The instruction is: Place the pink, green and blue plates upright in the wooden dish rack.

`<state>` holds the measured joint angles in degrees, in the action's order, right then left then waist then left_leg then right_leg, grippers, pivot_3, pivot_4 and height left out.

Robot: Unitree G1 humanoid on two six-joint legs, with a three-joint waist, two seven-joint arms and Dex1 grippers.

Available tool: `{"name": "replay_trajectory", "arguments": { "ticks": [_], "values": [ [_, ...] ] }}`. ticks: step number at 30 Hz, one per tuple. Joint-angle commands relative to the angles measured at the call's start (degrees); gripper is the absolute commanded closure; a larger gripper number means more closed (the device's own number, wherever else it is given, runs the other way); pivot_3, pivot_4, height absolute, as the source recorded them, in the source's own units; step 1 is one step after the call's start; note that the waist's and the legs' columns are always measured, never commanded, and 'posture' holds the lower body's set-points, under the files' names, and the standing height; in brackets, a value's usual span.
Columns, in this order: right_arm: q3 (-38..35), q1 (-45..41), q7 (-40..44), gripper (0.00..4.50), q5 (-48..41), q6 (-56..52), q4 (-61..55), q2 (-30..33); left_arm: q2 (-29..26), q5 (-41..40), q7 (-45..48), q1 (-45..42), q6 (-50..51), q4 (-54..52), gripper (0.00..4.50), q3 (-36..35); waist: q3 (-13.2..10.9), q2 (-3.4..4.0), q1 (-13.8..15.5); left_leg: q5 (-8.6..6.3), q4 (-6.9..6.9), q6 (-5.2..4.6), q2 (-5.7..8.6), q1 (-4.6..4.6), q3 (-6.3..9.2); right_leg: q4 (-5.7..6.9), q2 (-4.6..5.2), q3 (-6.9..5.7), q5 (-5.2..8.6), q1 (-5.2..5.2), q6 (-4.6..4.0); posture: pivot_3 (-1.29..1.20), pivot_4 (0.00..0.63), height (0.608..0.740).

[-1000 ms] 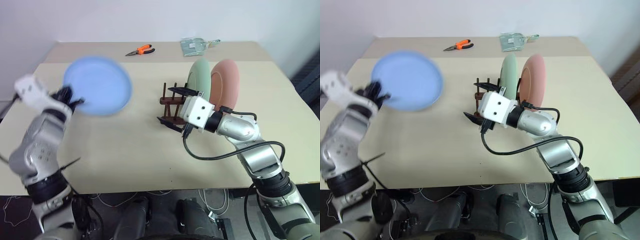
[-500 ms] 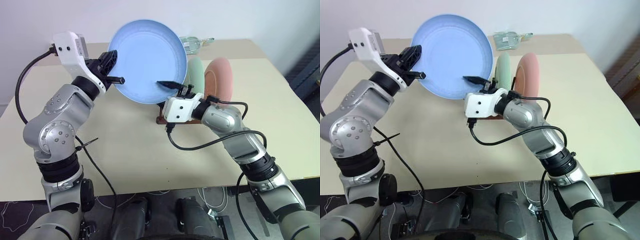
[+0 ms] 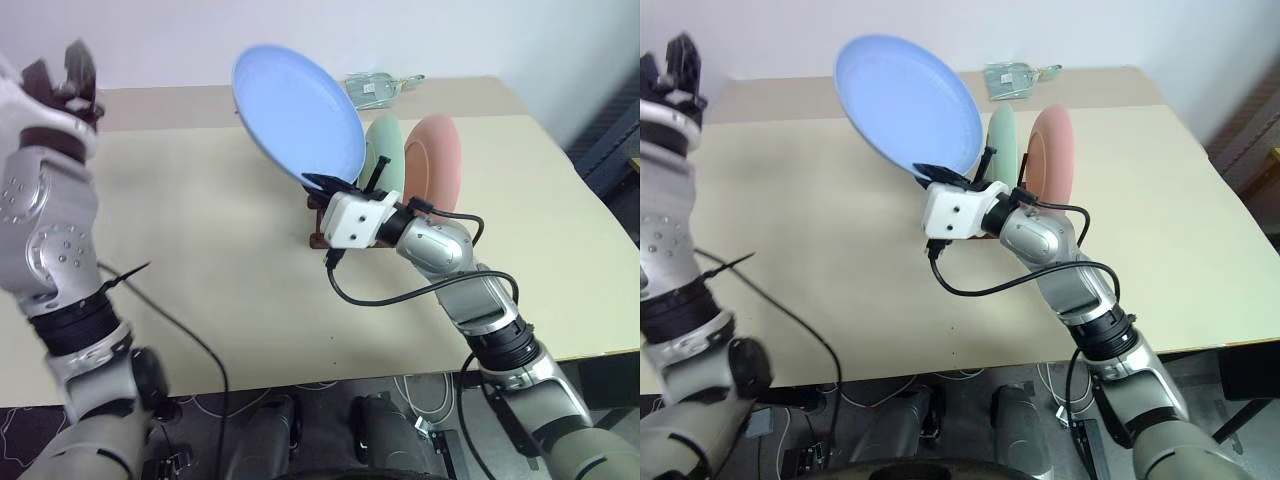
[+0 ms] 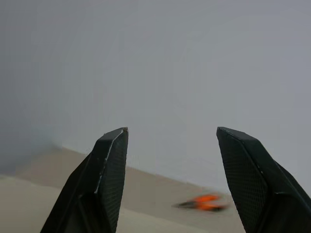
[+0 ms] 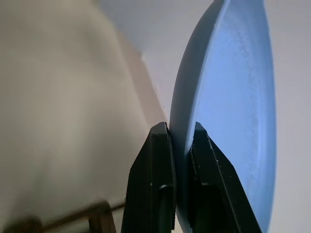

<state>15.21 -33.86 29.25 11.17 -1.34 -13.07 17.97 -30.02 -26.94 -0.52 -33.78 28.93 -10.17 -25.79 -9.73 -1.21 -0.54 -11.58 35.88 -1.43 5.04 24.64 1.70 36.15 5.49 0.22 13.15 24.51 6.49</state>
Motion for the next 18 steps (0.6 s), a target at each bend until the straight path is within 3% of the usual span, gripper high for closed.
{"name": "replay_trajectory", "arguments": {
  "ticks": [1,4,6,11,18],
  "values": [
    [-7.09,1.21,-0.40,4.50,-17.76,-11.38,-9.68,-6.75,-2.80,8.98,9.32,9.73,-7.87,-0.97,1.54,10.85,0.00,-0.01,0.34,-0.07,0.05,0.07,0.01,0.00,0.05,-0.01,0.00,-0.02,0.00,-0.03,0.00,0.00,0.150,0.719],
    [-13.83,3.31,-5.39,4.50,-38.07,-28.12,-16.40,-14.44,-1.23,12.75,13.57,18.98,-13.95,-1.34,1.54,16.52,0.02,0.02,0.51,-0.40,0.06,-0.39,0.03,-0.13,0.10,-0.09,0.11,-0.01,0.01,-0.04,-0.04,0.00,0.150,0.719],
    [-16.45,3.36,-8.59,4.50,-43.76,-33.93,-18.36,-16.34,-0.33,13.65,16.94,23.01,-16.95,-1.52,1.54,19.28,0.01,0.03,0.56,-0.43,0.03,-0.41,0.01,-0.12,0.09,-0.09,0.17,0.03,0.08,0.03,-0.20,0.00,0.150,0.719],
    [-18.36,3.05,-14.59,4.50,-50.11,-40.11,-20.15,-17.37,1.06,14.79,21.31,27.05,-20.26,-2.06,1.54,22.01,0.00,0.14,0.50,-0.42,-0.22,-0.38,-0.05,-0.14,0.08,-0.08,0.17,0.10,0.11,0.21,-0.38,0.00,0.150,0.719],
    [-17.32,4.50,-18.80,4.50,-50.01,-40.80,-18.69,-17.10,3.12,14.96,22.99,28.09,-19.82,-4.14,1.54,22.45,0.02,0.20,-0.19,-0.37,-0.36,-0.34,-0.05,-0.12,0.04,-0.08,0.17,0.12,0.08,0.27,-0.33,0.00,0.150,0.719]
  ]
}}
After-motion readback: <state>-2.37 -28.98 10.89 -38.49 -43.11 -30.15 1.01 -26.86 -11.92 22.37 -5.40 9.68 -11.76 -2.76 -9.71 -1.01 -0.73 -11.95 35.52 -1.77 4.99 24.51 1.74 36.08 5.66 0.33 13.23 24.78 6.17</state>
